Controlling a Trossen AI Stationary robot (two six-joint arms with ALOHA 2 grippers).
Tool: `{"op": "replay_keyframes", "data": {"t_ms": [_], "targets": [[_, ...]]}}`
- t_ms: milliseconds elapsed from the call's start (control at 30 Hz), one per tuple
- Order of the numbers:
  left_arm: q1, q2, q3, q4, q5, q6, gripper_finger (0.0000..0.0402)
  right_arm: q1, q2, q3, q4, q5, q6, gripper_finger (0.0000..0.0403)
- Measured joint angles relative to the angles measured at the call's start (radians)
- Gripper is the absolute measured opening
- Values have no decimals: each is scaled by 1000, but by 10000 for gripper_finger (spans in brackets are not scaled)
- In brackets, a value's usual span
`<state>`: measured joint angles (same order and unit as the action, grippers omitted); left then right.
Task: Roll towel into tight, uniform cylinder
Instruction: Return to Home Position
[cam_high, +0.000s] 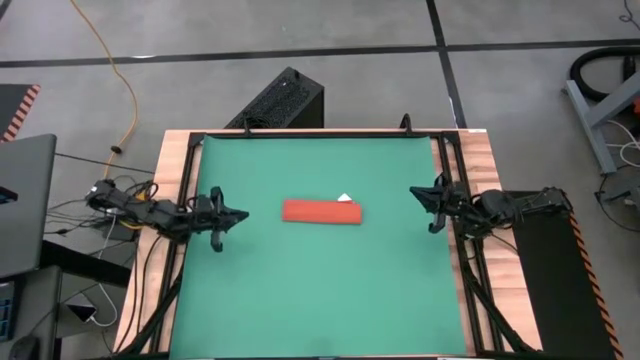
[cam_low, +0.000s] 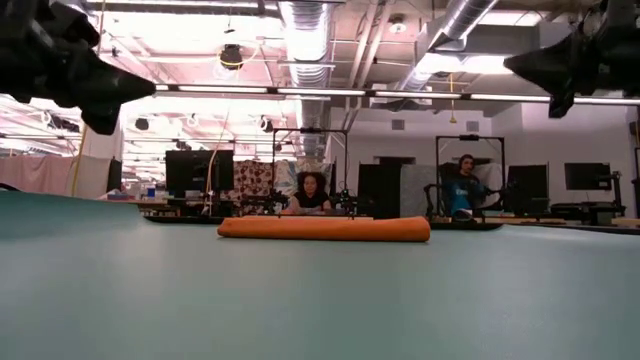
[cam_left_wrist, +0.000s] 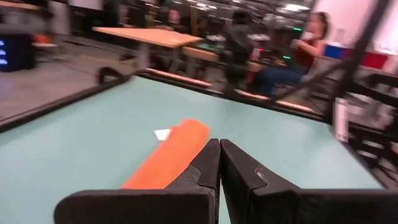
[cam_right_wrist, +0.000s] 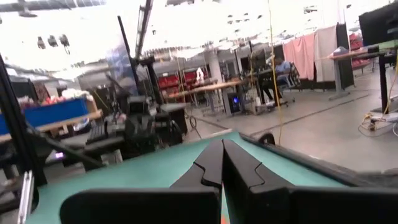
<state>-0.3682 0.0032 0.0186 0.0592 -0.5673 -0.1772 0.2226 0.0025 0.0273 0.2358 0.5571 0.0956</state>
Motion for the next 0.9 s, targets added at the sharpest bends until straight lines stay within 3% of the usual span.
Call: {"op": "replay_keyframes", "data": {"t_ms": [300, 500, 733, 900], "targets": [[82, -1, 10, -2, 177, 0, 0, 1, 0, 82, -85, -1, -22, 24], [164, 3, -8, 16, 266, -29, 0, 24, 0, 19, -115, -16, -17, 24], [247, 1, -9, 3, 360, -16, 0, 84, 0, -20, -85, -156, -62, 24], [285, 1, -9, 2, 388, -17, 0, 108, 0, -20, -86, -161, -128, 24]]}}
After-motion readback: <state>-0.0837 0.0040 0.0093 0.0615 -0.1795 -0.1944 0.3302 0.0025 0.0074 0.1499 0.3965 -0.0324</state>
